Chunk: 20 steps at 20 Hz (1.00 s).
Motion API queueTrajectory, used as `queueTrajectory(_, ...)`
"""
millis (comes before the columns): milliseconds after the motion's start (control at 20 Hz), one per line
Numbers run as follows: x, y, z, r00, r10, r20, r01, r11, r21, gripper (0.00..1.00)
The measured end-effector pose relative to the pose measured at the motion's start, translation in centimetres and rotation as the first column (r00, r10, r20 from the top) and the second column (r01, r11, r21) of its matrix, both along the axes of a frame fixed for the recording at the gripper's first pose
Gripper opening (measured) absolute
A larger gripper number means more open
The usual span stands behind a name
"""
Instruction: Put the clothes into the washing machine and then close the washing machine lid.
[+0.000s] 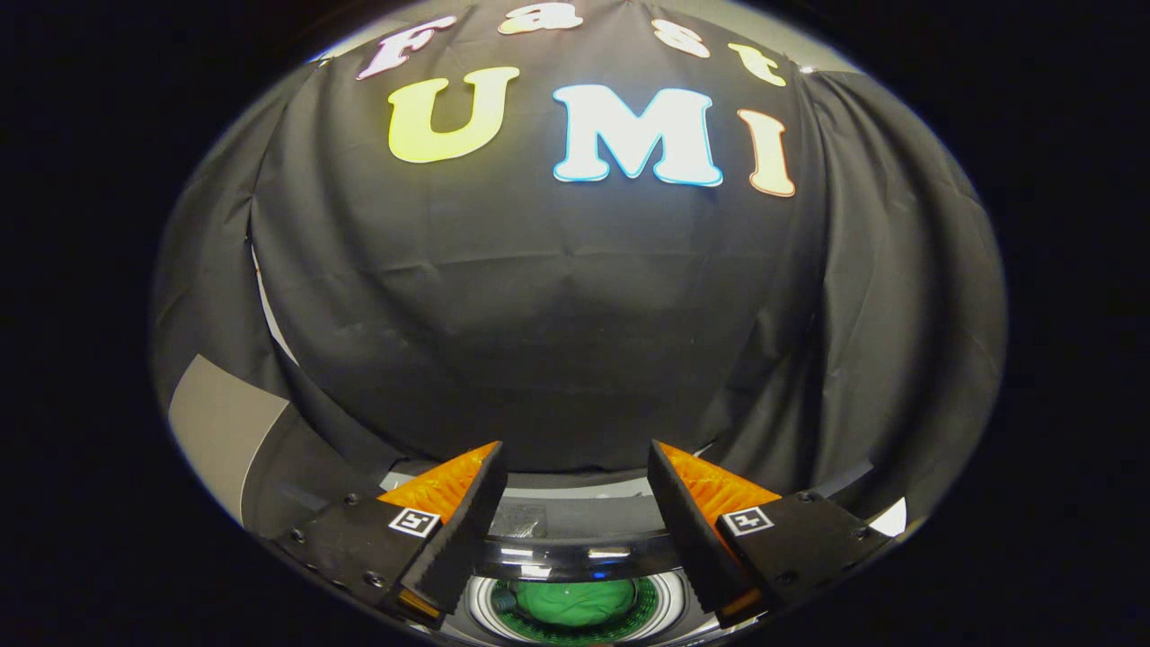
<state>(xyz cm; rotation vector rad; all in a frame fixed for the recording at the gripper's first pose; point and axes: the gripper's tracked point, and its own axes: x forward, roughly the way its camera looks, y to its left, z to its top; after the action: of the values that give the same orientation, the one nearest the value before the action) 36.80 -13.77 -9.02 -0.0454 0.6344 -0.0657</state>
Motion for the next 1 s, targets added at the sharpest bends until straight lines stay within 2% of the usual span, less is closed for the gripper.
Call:
queueTrajectory(400, -2.1, 0.0, -0.1, 1.0, 0.005, 0.024, -0.004, 1.0, -0.004, 0.98)
queueTrajectory(1000, -7.7, 0.1, -1.1, 0.997, -0.006, 0.073, 0.007, 1.0, -0.006, 0.98)
